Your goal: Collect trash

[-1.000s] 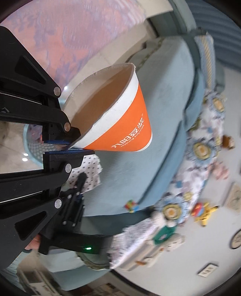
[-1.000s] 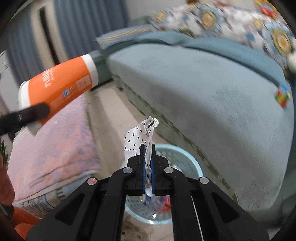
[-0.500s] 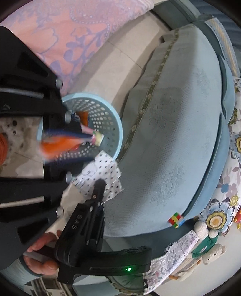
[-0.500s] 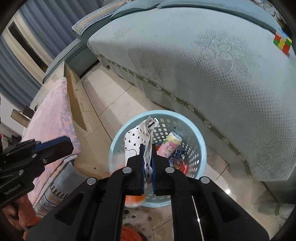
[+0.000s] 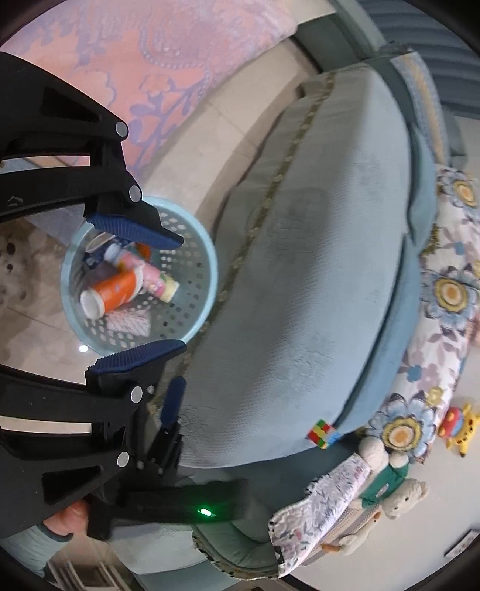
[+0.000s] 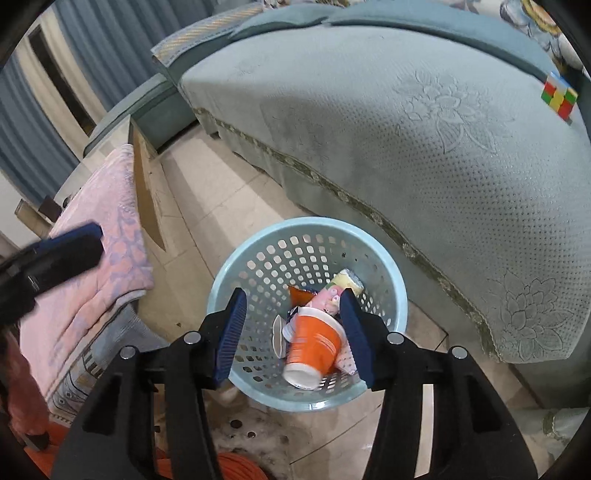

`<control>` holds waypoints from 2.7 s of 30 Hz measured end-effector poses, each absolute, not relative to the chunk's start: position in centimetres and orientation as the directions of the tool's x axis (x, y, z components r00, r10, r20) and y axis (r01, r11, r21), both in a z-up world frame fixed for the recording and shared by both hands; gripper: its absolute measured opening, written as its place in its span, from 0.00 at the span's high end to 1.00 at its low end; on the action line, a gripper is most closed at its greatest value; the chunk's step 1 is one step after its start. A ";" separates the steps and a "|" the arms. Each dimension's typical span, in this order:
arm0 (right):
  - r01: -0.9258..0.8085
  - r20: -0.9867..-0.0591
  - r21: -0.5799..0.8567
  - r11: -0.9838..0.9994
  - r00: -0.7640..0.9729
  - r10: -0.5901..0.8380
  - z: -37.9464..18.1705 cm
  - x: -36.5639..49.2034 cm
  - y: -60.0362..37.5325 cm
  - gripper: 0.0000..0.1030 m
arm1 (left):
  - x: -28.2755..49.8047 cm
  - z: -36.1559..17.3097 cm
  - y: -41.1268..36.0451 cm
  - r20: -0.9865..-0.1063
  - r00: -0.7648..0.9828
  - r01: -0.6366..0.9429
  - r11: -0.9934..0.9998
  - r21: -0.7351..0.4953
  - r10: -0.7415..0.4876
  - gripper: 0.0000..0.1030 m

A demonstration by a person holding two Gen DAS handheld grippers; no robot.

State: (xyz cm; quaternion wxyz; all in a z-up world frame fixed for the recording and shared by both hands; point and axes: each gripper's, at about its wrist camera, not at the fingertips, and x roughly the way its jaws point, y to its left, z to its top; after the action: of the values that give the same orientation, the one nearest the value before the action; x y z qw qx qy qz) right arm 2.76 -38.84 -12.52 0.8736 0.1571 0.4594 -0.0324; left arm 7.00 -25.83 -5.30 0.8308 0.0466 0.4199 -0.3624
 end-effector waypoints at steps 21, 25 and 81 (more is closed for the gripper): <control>0.085 -0.448 0.081 0.993 0.893 -0.040 -0.5 -3.7 -26.9 0.39 | -1.5 4.4 -8.7 -0.399 0.889 0.166 0.970 -0.177 -0.225 0.23; 0.108 -0.427 0.026 0.994 0.900 -0.087 -1.3 -3.4 -25.5 0.29 | -2.5 2.1 -7.7 -0.435 0.885 0.101 0.981 -0.168 -0.166 0.23; 0.131 -0.399 0.004 0.991 0.909 -0.119 -2.3 -3.8 -22.5 0.22 | -2.1 -1.3 -5.2 -0.436 0.900 -0.015 0.995 -0.099 -0.030 0.10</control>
State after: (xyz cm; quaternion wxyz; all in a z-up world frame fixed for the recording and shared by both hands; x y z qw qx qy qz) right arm -3.85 -22.55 -2.34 0.9770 0.0152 0.2030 -0.0641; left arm -2.09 -5.23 -1.30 0.9733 -0.0499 0.2240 -0.0038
